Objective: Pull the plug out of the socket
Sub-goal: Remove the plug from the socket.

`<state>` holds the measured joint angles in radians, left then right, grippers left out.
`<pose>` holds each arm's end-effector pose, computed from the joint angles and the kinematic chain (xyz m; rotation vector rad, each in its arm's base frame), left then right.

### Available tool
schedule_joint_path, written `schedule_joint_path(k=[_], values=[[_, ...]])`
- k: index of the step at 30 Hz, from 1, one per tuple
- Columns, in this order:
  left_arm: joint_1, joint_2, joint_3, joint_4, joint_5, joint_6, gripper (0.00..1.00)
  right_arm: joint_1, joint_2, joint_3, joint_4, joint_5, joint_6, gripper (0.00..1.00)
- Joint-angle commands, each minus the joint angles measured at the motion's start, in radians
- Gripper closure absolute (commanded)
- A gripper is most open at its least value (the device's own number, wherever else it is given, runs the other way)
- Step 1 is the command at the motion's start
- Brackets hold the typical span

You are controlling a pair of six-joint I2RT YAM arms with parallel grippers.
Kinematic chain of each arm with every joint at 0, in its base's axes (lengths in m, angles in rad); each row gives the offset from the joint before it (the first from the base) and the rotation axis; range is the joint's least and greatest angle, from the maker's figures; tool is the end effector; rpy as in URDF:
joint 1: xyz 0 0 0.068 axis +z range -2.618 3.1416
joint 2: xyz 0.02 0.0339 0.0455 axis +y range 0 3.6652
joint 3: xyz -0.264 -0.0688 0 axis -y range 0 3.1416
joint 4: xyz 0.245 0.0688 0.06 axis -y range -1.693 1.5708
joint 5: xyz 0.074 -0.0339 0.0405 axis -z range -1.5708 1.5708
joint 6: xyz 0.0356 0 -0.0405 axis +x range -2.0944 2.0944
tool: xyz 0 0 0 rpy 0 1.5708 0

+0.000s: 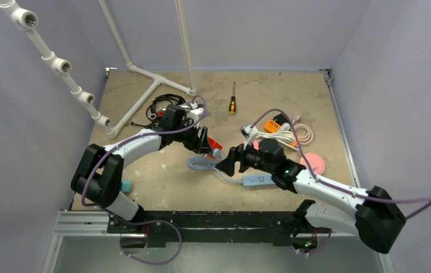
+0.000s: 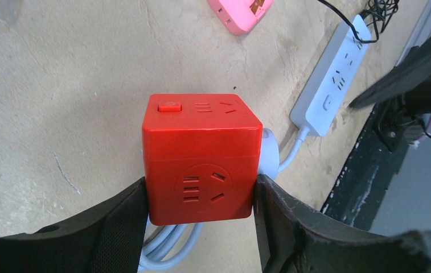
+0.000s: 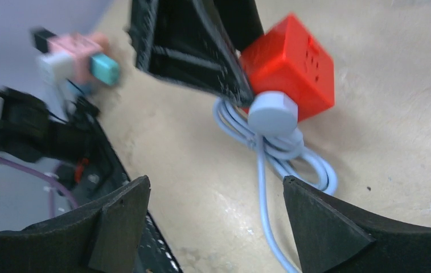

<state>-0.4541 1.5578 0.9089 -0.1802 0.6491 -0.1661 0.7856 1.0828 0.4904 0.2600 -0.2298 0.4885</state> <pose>0.2756 -0.1585 0.2018 0.6612 2.3516 -1.0635 0.1609 0.1724 0.2242 -0.4676 1.9917 1.0536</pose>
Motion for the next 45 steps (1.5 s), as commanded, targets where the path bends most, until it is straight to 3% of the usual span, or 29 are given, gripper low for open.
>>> schedule_joint_path(k=[1,4,11,15,20,24,26,28,30,31,35,37,39,45], values=[[0.037,0.056,0.033,-0.067,0.066,-0.014,0.94,0.082,0.143,0.114,-0.032,0.194,-0.090,0.17],[0.043,0.061,0.040,-0.086,0.069,-0.006,0.94,0.099,0.225,0.151,-0.036,0.292,-0.099,0.20],[0.051,0.062,0.046,-0.091,0.085,-0.008,0.94,0.099,0.362,0.201,0.008,0.358,-0.113,0.27],[0.053,0.063,0.049,-0.090,0.093,-0.010,0.95,0.099,0.412,0.198,0.060,0.348,-0.116,0.33],[0.054,0.068,0.049,-0.090,0.101,-0.014,0.97,0.099,0.466,0.203,0.124,0.350,-0.154,0.49],[0.054,0.069,0.048,-0.088,0.106,-0.016,0.97,0.099,0.509,0.199,0.179,0.352,-0.168,0.52],[0.054,0.073,0.049,-0.088,0.106,-0.017,0.97,0.099,0.517,0.194,0.201,0.346,-0.177,0.61],[0.054,0.078,0.050,-0.088,0.109,-0.018,0.96,0.099,0.509,0.190,0.214,0.336,-0.184,0.78],[0.054,0.078,0.052,-0.087,0.113,-0.022,0.86,0.101,0.480,0.176,0.227,0.333,-0.186,0.98],[0.054,0.075,0.052,-0.087,0.111,-0.023,0.79,0.101,0.459,0.165,0.236,0.331,-0.186,1.00],[0.054,0.016,0.045,-0.072,0.062,-0.024,0.25,0.100,0.352,0.115,0.275,0.303,-0.180,1.00],[0.054,-0.050,0.026,-0.025,0.039,-0.034,0.06,0.099,0.313,0.109,0.271,0.313,-0.152,1.00],[0.054,-0.117,0.013,0.024,0.021,-0.032,0.01,0.099,0.290,0.121,0.261,0.316,-0.151,1.00],[0.052,-0.285,-0.062,0.164,0.001,-0.053,0.01,0.099,0.256,0.166,0.257,0.320,-0.138,1.00]])
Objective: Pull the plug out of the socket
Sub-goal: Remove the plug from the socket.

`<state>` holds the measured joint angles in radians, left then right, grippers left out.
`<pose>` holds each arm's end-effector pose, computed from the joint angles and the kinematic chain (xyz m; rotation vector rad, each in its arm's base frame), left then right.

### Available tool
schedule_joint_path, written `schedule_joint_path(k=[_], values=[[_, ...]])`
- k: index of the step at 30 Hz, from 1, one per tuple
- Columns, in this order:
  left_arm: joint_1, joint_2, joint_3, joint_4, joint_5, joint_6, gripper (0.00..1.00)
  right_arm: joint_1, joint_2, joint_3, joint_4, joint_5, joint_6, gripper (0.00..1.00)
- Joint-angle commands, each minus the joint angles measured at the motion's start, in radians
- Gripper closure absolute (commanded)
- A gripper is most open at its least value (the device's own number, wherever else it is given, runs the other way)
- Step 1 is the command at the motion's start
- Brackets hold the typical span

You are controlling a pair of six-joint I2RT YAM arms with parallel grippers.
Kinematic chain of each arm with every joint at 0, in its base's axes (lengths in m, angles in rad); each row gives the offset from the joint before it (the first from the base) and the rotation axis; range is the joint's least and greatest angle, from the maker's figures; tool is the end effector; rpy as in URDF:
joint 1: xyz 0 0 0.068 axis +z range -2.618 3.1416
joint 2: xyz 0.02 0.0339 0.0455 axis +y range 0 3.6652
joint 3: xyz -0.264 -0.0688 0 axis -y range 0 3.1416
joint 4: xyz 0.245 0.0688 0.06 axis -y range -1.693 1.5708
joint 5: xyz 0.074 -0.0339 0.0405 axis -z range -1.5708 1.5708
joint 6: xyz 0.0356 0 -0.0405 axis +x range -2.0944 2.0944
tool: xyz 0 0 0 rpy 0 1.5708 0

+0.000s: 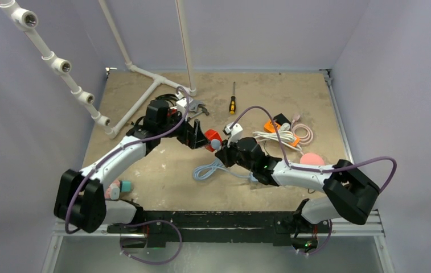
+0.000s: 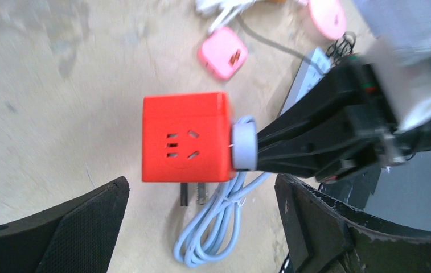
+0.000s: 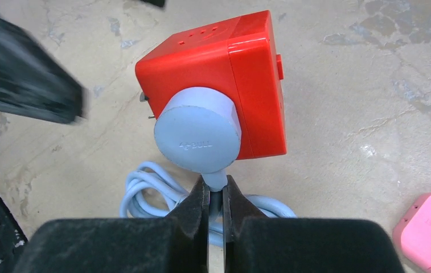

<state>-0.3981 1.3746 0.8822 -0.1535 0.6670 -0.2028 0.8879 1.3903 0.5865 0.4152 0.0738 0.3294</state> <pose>0.2627 -0.1344 0.2481 0.5999 2.1790 -1.0655 0.1833 0.2211 0.1970 -0.5110 1.9647 0.7173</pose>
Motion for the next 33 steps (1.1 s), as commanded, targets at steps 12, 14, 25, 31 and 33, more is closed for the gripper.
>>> schedule_joint_path(k=[12,14,25,31,33], values=[[-0.018,-0.158,-0.030,0.109,-0.064,0.001,0.01,-0.003,-0.181,0.106,0.166,-0.034,0.062,1.00],[-0.019,-0.165,-0.035,0.117,-0.061,-0.001,0.01,-0.003,-0.186,0.108,0.169,-0.035,0.056,1.00],[-0.036,-0.093,-0.035,0.165,0.049,-0.034,0.01,-0.003,-0.253,0.036,0.299,-0.083,-0.020,1.00],[-0.044,-0.093,-0.035,0.175,0.075,-0.034,0.03,-0.003,-0.231,0.036,0.298,-0.136,-0.046,1.00],[-0.044,-0.101,-0.035,0.181,0.078,-0.034,0.03,-0.003,-0.224,0.035,0.290,-0.144,-0.053,1.00]])
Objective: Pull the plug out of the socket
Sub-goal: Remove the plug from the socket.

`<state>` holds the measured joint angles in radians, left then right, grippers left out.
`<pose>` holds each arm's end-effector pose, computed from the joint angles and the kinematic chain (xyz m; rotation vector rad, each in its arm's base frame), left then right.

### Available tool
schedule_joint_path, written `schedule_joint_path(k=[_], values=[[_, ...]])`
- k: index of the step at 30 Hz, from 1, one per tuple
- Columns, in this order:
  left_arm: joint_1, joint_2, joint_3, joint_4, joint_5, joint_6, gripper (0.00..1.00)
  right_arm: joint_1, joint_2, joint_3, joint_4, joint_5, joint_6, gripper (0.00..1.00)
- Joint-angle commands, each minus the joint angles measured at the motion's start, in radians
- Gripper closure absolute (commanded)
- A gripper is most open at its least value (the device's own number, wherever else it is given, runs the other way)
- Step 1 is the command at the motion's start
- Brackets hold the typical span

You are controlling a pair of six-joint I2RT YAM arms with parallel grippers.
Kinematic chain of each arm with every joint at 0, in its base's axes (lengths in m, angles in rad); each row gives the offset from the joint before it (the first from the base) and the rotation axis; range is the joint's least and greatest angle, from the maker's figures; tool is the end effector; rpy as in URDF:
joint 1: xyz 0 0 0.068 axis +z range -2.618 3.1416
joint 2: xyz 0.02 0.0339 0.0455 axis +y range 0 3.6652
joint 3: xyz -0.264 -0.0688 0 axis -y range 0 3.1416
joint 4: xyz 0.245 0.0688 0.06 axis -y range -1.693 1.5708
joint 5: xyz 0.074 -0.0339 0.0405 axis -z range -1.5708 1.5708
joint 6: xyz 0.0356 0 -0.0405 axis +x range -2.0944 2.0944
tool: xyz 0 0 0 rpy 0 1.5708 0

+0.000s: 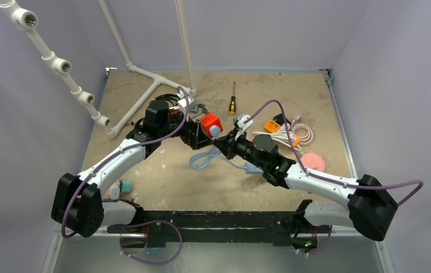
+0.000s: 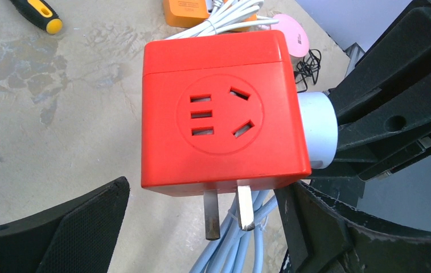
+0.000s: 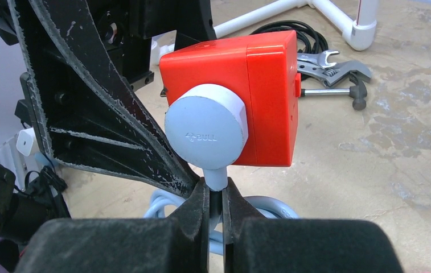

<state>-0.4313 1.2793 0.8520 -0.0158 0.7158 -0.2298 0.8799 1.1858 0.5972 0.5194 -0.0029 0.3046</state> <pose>0.2474 -0.1396 0.2762 0.6798 1.9656 -1.1314 0.1702 0.2060 0.2645 -0.4900 1.6481 0.8977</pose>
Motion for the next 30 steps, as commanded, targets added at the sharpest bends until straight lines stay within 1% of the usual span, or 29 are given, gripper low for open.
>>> schedule_joint_path(k=[1,4,7,10,14,16,20,22,24,28,30], values=[[-0.011,-0.009,-0.005,0.043,0.029,-0.006,0.03,0.005,-0.017,0.025,0.183,-0.068,-0.031,1.00],[-0.011,-0.014,-0.002,0.039,0.026,-0.006,0.06,0.007,-0.015,0.023,0.175,-0.072,-0.043,1.00],[-0.011,-0.010,-0.001,0.042,0.041,-0.008,0.12,0.007,-0.019,0.022,0.171,-0.086,-0.057,1.00],[-0.011,-0.009,0.002,0.047,0.064,-0.012,0.25,0.009,-0.029,0.014,0.175,-0.113,-0.080,1.00],[-0.011,-0.018,0.001,0.060,0.089,-0.016,0.37,0.018,-0.039,0.008,0.161,-0.124,-0.125,1.00],[-0.011,-0.025,0.000,0.062,0.094,-0.016,0.44,0.020,-0.050,0.001,0.159,-0.125,-0.140,1.00],[-0.011,-0.032,-0.002,0.062,0.094,-0.016,0.69,0.024,-0.063,-0.001,0.155,-0.156,-0.163,1.00],[-0.011,-0.031,-0.001,0.055,0.079,-0.012,0.85,0.025,-0.055,0.010,0.134,-0.133,-0.165,1.00],[-0.010,-0.033,0.002,0.040,0.053,0.003,0.99,0.025,-0.047,0.017,0.122,-0.127,-0.164,1.00],[-0.013,-0.049,-0.001,0.018,-0.020,0.037,1.00,0.025,-0.039,0.024,0.118,-0.138,-0.154,1.00],[-0.019,-0.058,0.002,-0.042,-0.080,0.066,1.00,0.024,-0.038,0.032,0.106,-0.138,-0.155,1.00]])
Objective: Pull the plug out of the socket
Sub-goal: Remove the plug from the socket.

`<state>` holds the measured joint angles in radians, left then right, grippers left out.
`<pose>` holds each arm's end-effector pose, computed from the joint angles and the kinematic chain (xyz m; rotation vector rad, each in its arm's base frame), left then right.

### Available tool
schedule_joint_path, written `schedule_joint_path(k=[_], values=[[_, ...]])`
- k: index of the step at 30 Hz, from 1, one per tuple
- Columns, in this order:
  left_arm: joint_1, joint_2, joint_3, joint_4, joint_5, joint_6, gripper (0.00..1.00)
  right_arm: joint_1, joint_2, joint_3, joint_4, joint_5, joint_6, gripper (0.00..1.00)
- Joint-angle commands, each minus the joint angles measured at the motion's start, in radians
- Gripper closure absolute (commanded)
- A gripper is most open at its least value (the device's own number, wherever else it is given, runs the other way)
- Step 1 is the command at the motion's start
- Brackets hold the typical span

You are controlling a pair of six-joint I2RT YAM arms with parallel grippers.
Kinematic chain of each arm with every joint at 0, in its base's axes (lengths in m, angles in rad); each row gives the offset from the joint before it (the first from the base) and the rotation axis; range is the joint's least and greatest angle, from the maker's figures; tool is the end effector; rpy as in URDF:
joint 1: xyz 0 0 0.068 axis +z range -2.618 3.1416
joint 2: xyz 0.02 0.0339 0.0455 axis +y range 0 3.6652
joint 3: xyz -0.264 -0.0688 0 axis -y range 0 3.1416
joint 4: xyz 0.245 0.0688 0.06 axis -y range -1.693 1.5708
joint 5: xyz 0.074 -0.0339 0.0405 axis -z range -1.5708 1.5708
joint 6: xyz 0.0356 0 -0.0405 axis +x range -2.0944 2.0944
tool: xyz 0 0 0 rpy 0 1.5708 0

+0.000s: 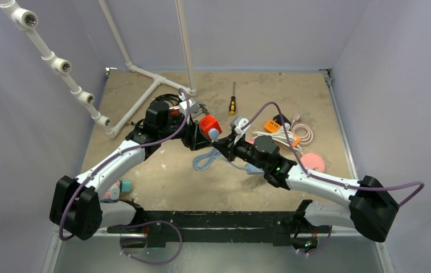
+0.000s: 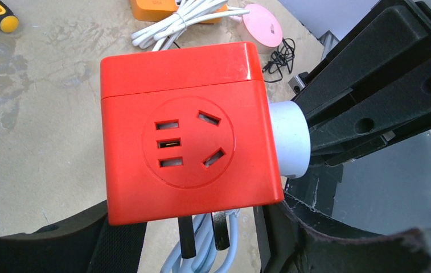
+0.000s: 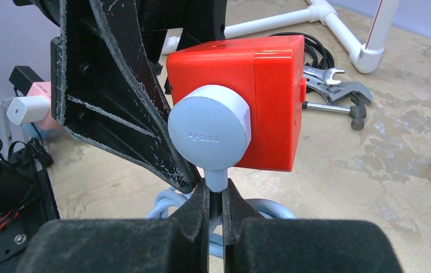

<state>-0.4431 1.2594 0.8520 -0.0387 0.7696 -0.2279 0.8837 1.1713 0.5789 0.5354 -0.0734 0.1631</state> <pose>0.2402 -0.1414 0.2799 0.7293 1.9524 -1.1913 0.1651 0.2053 0.2635 -0.6535 1.5677 0.8554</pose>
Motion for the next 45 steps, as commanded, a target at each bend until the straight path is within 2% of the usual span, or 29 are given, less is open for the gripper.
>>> schedule_joint_path(k=[1,5,13,18,24,32,34,39,42,45], values=[[-0.019,-0.043,0.005,-0.043,-0.178,0.086,1.00,0.021,-0.025,0.055,0.081,-0.068,-0.014,1.00],[-0.105,-0.062,0.023,-0.140,-0.421,0.183,1.00,0.019,-0.034,0.076,0.038,-0.044,0.004,1.00],[-0.115,-0.069,0.025,-0.147,-0.517,0.187,1.00,0.020,-0.047,0.079,0.021,-0.025,-0.019,1.00],[-0.110,-0.105,0.011,-0.118,-0.448,0.179,1.00,0.020,-0.036,0.071,0.034,-0.021,-0.013,1.00],[-0.033,-0.111,-0.025,0.041,-0.121,0.063,1.00,0.020,0.054,0.067,0.051,-0.017,0.041,1.00],[-0.028,-0.099,-0.031,0.095,-0.055,0.026,1.00,0.020,0.152,0.088,0.079,-0.028,0.086,1.00],[-0.026,-0.108,-0.023,0.064,-0.098,0.050,1.00,0.020,0.143,0.086,0.070,0.000,0.085,1.00],[-0.030,-0.136,0.003,-0.087,-0.387,0.141,1.00,0.020,0.069,0.063,0.072,0.006,0.090,1.00],[-0.039,-0.139,0.002,-0.109,-0.474,0.161,1.00,0.020,0.021,0.056,0.077,0.007,0.089,1.00],[-0.098,-0.121,0.020,-0.170,-0.620,0.201,1.00,0.020,-0.048,0.044,0.089,0.006,0.075,1.00]])
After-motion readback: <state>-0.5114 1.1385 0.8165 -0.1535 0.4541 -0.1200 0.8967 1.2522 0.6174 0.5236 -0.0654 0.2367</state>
